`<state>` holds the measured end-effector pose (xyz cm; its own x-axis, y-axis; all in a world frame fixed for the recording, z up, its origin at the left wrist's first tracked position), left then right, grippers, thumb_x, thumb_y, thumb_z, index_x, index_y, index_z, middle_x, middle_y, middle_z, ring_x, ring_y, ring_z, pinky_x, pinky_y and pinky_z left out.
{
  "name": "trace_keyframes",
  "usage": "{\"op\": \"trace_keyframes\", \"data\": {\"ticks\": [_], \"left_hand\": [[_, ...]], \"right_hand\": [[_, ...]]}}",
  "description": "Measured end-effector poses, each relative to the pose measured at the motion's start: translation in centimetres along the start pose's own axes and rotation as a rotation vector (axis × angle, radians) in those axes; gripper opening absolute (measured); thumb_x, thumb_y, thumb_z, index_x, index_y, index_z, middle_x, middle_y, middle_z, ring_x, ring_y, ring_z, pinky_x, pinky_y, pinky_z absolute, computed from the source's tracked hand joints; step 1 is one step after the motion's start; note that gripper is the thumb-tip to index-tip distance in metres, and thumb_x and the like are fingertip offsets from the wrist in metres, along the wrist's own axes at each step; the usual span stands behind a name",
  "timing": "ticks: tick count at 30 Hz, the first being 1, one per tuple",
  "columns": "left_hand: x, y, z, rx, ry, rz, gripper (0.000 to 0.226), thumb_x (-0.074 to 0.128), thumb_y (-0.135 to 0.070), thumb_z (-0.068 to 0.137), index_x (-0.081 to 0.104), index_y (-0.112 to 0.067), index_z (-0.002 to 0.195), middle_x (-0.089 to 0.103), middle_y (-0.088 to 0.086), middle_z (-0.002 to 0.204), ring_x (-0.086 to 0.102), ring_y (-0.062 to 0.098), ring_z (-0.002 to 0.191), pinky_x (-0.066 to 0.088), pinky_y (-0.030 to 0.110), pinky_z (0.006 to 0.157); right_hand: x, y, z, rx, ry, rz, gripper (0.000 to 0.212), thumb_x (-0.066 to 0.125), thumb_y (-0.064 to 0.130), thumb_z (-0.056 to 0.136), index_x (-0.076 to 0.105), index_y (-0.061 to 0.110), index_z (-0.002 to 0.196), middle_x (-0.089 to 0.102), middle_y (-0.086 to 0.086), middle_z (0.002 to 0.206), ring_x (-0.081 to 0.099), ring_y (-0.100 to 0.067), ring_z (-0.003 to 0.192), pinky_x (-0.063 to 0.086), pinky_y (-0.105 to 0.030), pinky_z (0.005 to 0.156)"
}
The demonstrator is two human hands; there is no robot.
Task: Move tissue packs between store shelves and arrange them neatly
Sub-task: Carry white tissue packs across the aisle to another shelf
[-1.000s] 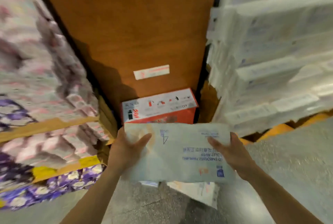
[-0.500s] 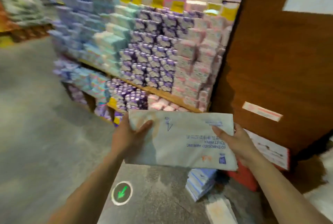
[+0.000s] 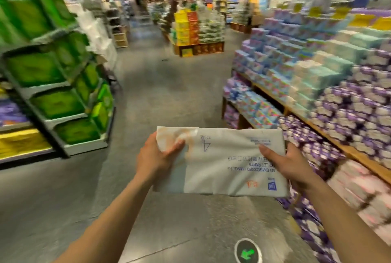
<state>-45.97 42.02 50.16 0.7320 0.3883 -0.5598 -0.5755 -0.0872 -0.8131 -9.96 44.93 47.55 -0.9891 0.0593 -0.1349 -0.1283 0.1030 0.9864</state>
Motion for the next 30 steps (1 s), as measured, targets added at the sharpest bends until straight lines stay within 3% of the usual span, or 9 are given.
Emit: {"op": "trace_keyframes", "data": {"ticks": [3, 6, 8, 13, 18, 21, 23, 26, 30], "left_hand": [[-6.0, 4.3, 3.2, -0.063, -0.119, 0.031, 0.053, 0.071, -0.070, 0.076, 0.064, -0.032, 0.111, 0.067, -0.012, 0.099, 0.063, 0.017, 0.092, 0.046, 0.033, 0.077], [-11.4, 8.9, 6.2, -0.133, -0.240, 0.064, 0.047, 0.067, -0.073, 0.076, 0.060, -0.038, 0.108, 0.063, -0.013, 0.095, 0.061, 0.019, 0.091, 0.044, 0.033, 0.076], [-14.8, 11.6, 8.5, -0.171, -0.325, 0.069, 0.044, 0.066, -0.074, 0.077, 0.056, -0.042, 0.106, 0.060, -0.012, 0.096, 0.060, 0.019, 0.091, 0.043, 0.033, 0.076], [-23.0, 17.5, 14.4, -0.255, -0.549, 0.030, 0.050, 0.065, -0.072, 0.079, 0.054, -0.035, 0.111, 0.061, -0.011, 0.105, 0.060, 0.015, 0.094, 0.045, 0.034, 0.080], [-32.2, 22.4, 19.6, -0.335, -0.715, 0.009, 0.046, 0.063, -0.065, 0.085, 0.056, -0.033, 0.118, 0.062, -0.010, 0.106, 0.060, 0.016, 0.095, 0.043, 0.033, 0.079], [-37.5, 25.6, 21.7, -0.372, -0.800, 0.006, 0.048, 0.062, -0.068, 0.083, 0.058, -0.036, 0.119, 0.066, -0.012, 0.106, 0.063, 0.013, 0.095, 0.046, 0.035, 0.077], [-41.3, 28.4, 23.1, -0.388, -0.873, 0.015, 0.042, 0.064, -0.067, 0.084, 0.061, -0.039, 0.114, 0.068, -0.015, 0.103, 0.065, 0.012, 0.095, 0.049, 0.036, 0.077], [-47.2, 32.8, 25.6, -0.395, -0.949, 0.043, 0.039, 0.064, -0.067, 0.085, 0.061, -0.038, 0.111, 0.068, -0.018, 0.101, 0.065, 0.011, 0.095, 0.050, 0.037, 0.081], [-56.3, 39.4, 30.3, -0.382, -0.999, 0.092, 0.047, 0.060, -0.074, 0.081, 0.060, -0.038, 0.112, 0.068, -0.012, 0.105, 0.064, 0.019, 0.098, 0.052, 0.044, 0.087]], "right_hand": [[9.3, 1.5, 4.6, -0.029, 0.127, 0.010, 0.064, 0.085, 0.037, 0.076, 0.057, 0.006, 0.125, 0.075, -0.009, 0.106, 0.077, -0.014, 0.078, 0.062, -0.031, 0.058], [19.0, 2.8, 8.8, -0.043, 0.269, 0.031, 0.089, 0.092, 0.054, 0.059, 0.058, 0.008, 0.126, 0.076, -0.010, 0.109, 0.076, -0.026, 0.093, 0.062, -0.051, 0.081], [25.5, 3.9, 11.9, -0.054, 0.366, 0.040, 0.092, 0.094, 0.060, 0.052, 0.060, 0.010, 0.121, 0.077, -0.010, 0.108, 0.076, -0.029, 0.095, 0.061, -0.053, 0.084], [42.5, 9.3, 18.3, -0.129, 0.633, 0.055, 0.057, 0.091, 0.043, 0.066, 0.065, 0.013, 0.107, 0.078, -0.007, 0.100, 0.076, -0.023, 0.087, 0.061, -0.041, 0.076], [58.4, 14.8, 22.4, -0.199, 0.842, 0.067, 0.038, 0.082, 0.024, 0.076, 0.062, 0.011, 0.106, 0.079, -0.006, 0.096, 0.076, -0.019, 0.080, 0.061, -0.031, 0.062], [67.5, 17.2, 23.5, -0.241, 0.998, 0.032, 0.020, 0.075, 0.015, 0.088, 0.068, 0.009, 0.106, 0.079, -0.010, 0.097, 0.077, -0.025, 0.083, 0.063, -0.039, 0.070], [74.0, 18.1, 24.2, -0.264, 1.055, 0.019, 0.038, 0.083, 0.029, 0.083, 0.068, 0.011, 0.112, 0.078, -0.012, 0.105, 0.076, -0.031, 0.092, 0.061, -0.051, 0.082], [83.9, 19.9, 24.3, -0.272, 1.140, 0.012, 0.082, 0.091, 0.053, 0.060, 0.061, 0.011, 0.124, 0.077, -0.010, 0.109, 0.076, -0.034, 0.095, 0.060, -0.057, 0.084], [97.1, 22.5, 24.0, -0.298, 1.152, 0.027, 0.083, 0.091, 0.049, 0.058, 0.057, 0.013, 0.126, 0.077, -0.009, 0.108, 0.077, -0.029, 0.090, 0.063, -0.053, 0.077]]}}
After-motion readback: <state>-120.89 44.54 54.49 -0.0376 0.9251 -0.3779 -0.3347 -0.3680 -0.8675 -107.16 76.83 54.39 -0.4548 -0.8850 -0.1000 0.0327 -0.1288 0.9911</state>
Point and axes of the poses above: each hand's wrist, its own z-axis towards the middle knuckle, its own x-axis out of the palm, y = z × x, the point moved 5 cm from there along z, towards the middle knuckle
